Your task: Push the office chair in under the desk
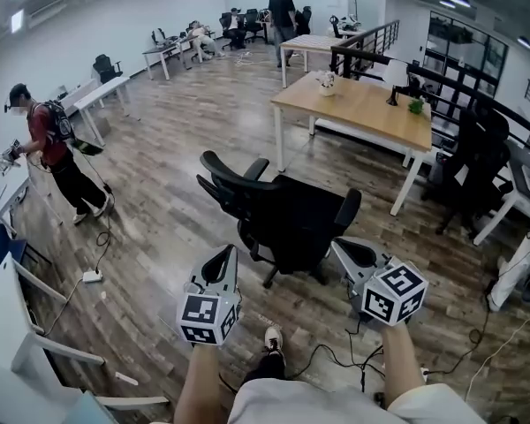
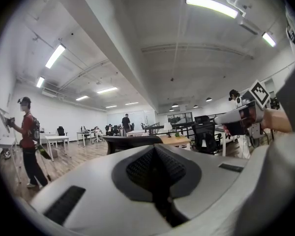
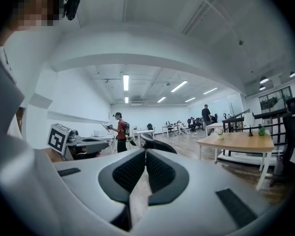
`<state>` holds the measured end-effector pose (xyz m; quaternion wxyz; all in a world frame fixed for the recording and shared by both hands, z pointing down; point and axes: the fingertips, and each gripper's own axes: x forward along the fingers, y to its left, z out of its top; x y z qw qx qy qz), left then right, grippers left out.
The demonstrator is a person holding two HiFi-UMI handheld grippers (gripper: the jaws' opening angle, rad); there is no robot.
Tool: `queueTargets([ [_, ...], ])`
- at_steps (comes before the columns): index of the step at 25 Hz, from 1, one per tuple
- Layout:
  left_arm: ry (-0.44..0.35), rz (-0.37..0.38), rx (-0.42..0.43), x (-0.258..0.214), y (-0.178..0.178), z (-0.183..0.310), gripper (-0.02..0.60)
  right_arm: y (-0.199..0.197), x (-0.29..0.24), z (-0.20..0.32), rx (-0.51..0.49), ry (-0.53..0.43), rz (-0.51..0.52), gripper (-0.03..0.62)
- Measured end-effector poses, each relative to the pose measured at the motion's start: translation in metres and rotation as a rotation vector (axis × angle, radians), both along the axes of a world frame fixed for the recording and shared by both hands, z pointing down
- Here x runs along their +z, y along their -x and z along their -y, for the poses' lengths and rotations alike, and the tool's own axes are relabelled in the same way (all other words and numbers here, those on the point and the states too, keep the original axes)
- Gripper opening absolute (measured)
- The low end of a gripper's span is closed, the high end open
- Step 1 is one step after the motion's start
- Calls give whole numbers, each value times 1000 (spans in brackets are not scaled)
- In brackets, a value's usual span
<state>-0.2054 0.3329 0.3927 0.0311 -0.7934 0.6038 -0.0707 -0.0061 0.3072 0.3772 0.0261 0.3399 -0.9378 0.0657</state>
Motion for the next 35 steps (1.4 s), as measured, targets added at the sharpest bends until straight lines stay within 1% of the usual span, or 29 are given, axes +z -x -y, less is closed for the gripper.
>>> queueTargets([
  [4, 17, 0, -15, 9, 19, 43, 8, 16, 5, 44, 15, -3, 8, 18],
  [11, 62, -4, -57, 28, 61, 100, 14, 51, 25, 113, 30, 24, -40, 18],
  [12, 74, 0, -67, 31, 67, 106, 14, 55, 27, 121, 29, 36, -43, 18],
  [13, 87, 12, -78, 34, 72, 112, 41, 58, 29, 128, 26, 51, -35, 19],
  [15, 108, 46, -94, 42, 80, 124, 48, 63, 33, 141, 22, 75, -12, 23],
  [17, 114, 62, -100, 48, 86, 135, 48, 66, 40, 154, 22, 74, -31, 62],
  [21, 126, 63, -131, 57, 102, 154, 51, 77, 53, 168, -8, 84, -75, 157],
  [23, 138, 62, -138, 65, 108, 162, 95, 79, 60, 175, -6, 94, -89, 174],
  [24, 146, 61, -137, 69, 110, 166, 116, 80, 64, 179, -2, 95, -102, 197],
  [25, 154, 61, -133, 73, 111, 169, 120, 82, 67, 183, 2, 94, -117, 215],
  [26, 162, 60, -128, 76, 113, 173, 121, 83, 70, 186, 4, 95, -132, 223],
  [27, 172, 60, -123, 80, 114, 176, 139, 84, 73, 188, 3, 98, -146, 233],
  [29, 192, 59, -116, 87, 116, 180, 171, 86, 79, 192, -1, 110, -163, 233],
  [31, 209, 58, -107, 95, 117, 182, 178, 88, 86, 193, -3, 121, -174, 236],
  [35, 223, 35, -78, 105, 116, 185, 178, 95, 95, 197, -12, 111, -190, 269],
])
